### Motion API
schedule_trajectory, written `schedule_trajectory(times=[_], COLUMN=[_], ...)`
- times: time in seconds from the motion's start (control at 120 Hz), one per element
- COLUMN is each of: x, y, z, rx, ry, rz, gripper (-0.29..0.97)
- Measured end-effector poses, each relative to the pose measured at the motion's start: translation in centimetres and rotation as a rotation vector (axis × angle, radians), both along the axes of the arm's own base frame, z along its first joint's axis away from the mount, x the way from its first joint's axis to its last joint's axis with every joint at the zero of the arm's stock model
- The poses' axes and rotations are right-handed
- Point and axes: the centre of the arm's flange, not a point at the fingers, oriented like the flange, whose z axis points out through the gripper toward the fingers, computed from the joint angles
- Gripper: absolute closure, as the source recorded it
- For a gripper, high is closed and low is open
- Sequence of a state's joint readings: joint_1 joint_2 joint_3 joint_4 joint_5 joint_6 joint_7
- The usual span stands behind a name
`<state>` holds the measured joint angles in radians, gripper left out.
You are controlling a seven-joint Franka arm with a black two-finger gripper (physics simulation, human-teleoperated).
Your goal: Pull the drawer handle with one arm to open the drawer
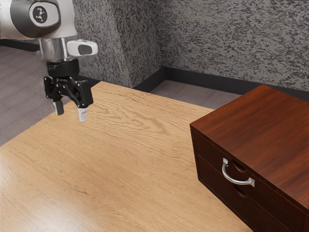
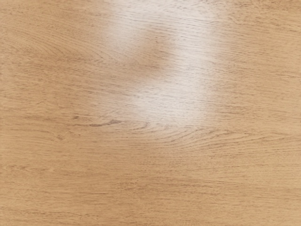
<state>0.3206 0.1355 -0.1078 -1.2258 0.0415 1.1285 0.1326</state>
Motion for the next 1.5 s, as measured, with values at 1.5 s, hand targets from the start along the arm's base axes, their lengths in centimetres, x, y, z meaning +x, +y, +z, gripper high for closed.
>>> schedule_trajectory(times=[1.5], x=[-4.1], y=[-22.0], z=[3.9], rx=[0.167], ry=[-0.507], rz=[-1.909], gripper=[0.00])
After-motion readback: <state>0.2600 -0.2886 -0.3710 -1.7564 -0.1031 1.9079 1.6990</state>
